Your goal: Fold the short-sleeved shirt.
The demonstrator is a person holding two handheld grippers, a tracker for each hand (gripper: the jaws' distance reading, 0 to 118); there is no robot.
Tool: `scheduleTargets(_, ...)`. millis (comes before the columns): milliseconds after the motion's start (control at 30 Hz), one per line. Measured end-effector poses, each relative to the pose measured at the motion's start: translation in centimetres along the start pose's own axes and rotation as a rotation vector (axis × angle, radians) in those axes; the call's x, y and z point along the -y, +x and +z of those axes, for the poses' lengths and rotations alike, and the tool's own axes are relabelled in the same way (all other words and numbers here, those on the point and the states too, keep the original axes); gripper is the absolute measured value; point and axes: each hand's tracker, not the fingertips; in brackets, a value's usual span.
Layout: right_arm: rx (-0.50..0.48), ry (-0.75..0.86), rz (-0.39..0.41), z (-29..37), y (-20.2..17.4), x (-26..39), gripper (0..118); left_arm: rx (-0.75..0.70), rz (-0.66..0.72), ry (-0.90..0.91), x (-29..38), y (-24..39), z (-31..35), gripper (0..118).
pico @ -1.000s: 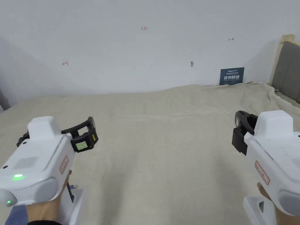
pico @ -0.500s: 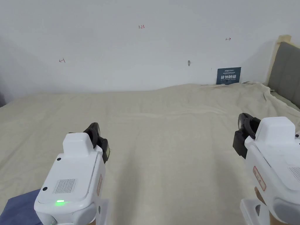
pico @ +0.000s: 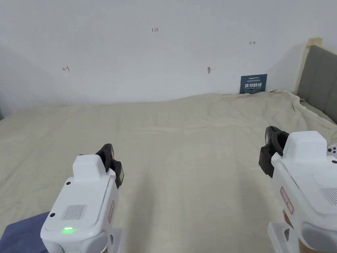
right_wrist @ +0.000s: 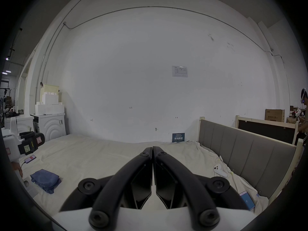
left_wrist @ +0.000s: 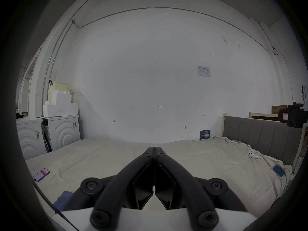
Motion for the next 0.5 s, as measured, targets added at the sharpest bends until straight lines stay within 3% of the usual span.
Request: scheduleTargets(500, -0.001, -0.001, 0.011, 0.63, -0.91, -0.56, 0, -0.018, -0.002, -0.002, 0.01, -0.54, -0.19, 0)
